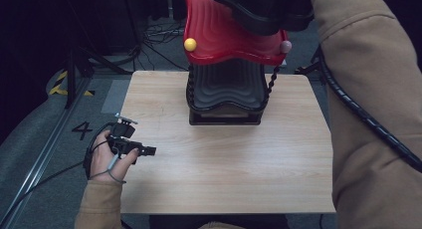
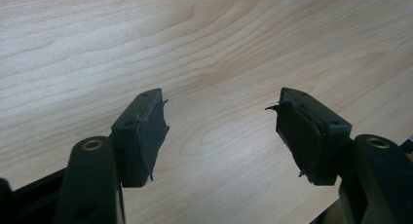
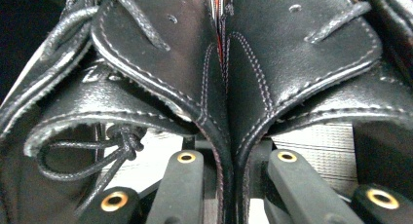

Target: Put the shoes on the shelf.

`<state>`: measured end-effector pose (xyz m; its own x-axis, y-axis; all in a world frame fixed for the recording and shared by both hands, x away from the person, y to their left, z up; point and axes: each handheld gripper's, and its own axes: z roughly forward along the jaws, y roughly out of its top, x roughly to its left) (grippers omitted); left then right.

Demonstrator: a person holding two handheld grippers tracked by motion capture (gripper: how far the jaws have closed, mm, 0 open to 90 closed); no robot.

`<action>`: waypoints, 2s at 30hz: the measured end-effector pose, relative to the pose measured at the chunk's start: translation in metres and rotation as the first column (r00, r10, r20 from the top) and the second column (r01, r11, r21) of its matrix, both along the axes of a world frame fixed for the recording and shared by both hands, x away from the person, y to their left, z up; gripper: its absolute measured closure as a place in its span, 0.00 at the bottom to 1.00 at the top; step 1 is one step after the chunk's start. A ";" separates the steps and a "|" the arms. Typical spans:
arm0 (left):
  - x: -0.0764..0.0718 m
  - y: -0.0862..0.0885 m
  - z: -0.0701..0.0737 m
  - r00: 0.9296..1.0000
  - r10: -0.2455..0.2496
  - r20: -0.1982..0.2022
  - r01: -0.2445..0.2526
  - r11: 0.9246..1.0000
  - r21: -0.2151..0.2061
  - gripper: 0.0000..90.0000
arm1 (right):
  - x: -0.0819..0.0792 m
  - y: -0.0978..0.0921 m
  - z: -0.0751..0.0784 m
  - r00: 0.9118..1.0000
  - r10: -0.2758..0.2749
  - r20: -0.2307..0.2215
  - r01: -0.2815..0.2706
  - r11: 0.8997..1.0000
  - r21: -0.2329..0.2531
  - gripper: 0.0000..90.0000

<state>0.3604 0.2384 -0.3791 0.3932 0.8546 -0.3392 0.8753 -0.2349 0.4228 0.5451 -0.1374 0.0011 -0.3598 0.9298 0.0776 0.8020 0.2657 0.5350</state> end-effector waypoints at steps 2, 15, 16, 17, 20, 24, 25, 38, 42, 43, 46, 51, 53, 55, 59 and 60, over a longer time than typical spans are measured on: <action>0.001 -0.002 0.000 1.000 -0.005 0.004 0.005 1.000 0.004 0.40 | 0.006 0.005 -0.003 1.000 -0.012 0.021 0.012 1.000 0.005 0.91; -0.001 -0.010 0.002 0.999 -0.042 0.002 0.042 0.999 0.005 0.39 | 0.029 0.034 -0.014 0.984 -0.091 0.152 0.086 0.996 0.035 0.91; -0.002 -0.009 0.003 0.999 -0.038 0.004 0.038 0.999 -0.002 0.39 | 0.031 0.036 -0.016 0.982 -0.097 0.161 0.092 0.995 0.037 0.91; -0.002 -0.008 0.004 0.999 -0.036 0.009 0.036 0.999 -0.003 0.39 | 0.032 0.038 -0.018 0.979 -0.104 0.173 0.099 0.994 0.036 0.91; -0.004 -0.004 0.006 0.999 -0.032 0.018 0.032 0.999 -0.006 0.39 | 0.035 0.041 -0.022 0.972 -0.124 0.201 0.119 0.992 0.037 0.91; -0.004 -0.004 0.007 0.999 -0.030 0.018 0.030 1.000 -0.006 0.39 | 0.036 0.041 -0.024 0.968 -0.137 0.212 0.130 0.990 0.048 0.91; -0.004 -0.004 0.007 0.999 -0.030 0.020 0.030 1.000 -0.008 0.39 | 0.037 0.039 -0.026 0.966 -0.149 0.211 0.138 0.988 0.066 0.90; -0.006 -0.005 0.009 0.999 -0.028 0.031 0.028 1.000 -0.008 0.39 | 0.048 0.044 -0.070 0.967 -0.187 0.175 0.170 0.979 0.108 0.89; -0.005 -0.008 0.010 0.999 -0.033 0.029 0.033 0.999 -0.006 0.39 | 0.046 0.049 -0.072 0.965 -0.189 0.181 0.172 0.980 0.102 0.86; -0.005 -0.008 0.010 0.999 -0.033 0.032 0.033 0.999 -0.004 0.39 | 0.044 0.054 -0.073 0.965 -0.185 0.185 0.168 0.980 0.102 0.79; -0.007 -0.010 0.011 0.999 -0.034 0.033 0.034 0.999 -0.007 0.39 | 0.044 0.055 -0.074 0.965 -0.192 0.179 0.176 0.979 0.104 0.76; -0.008 -0.009 0.013 0.999 -0.035 0.042 0.035 0.999 -0.006 0.39 | 0.042 0.048 -0.075 0.979 -0.186 0.087 0.176 0.978 0.108 0.64; -0.008 -0.010 0.013 0.999 -0.035 0.041 0.036 0.999 -0.006 0.39 | 0.041 0.046 -0.075 0.981 -0.185 0.065 0.176 0.976 0.125 0.61; -0.008 -0.010 0.013 0.999 -0.037 0.040 0.037 0.999 -0.005 0.39 | 0.039 0.044 -0.076 0.982 -0.183 0.040 0.176 0.974 0.139 0.57; -0.008 -0.011 0.013 0.998 -0.037 0.042 0.038 0.999 -0.005 0.39 | 0.032 0.041 -0.072 0.984 -0.172 0.049 0.164 0.977 0.136 0.56; -0.008 -0.012 0.014 0.998 -0.036 0.044 0.036 0.999 -0.005 0.39 | 0.030 0.040 -0.070 0.985 -0.167 0.050 0.159 0.977 0.139 0.56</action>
<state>0.3525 0.2263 -0.3655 0.4384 0.8378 -0.3255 0.8467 -0.2636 0.4621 0.5750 -0.0971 -0.0688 -0.2120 0.9591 0.1878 0.7936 0.0568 0.6058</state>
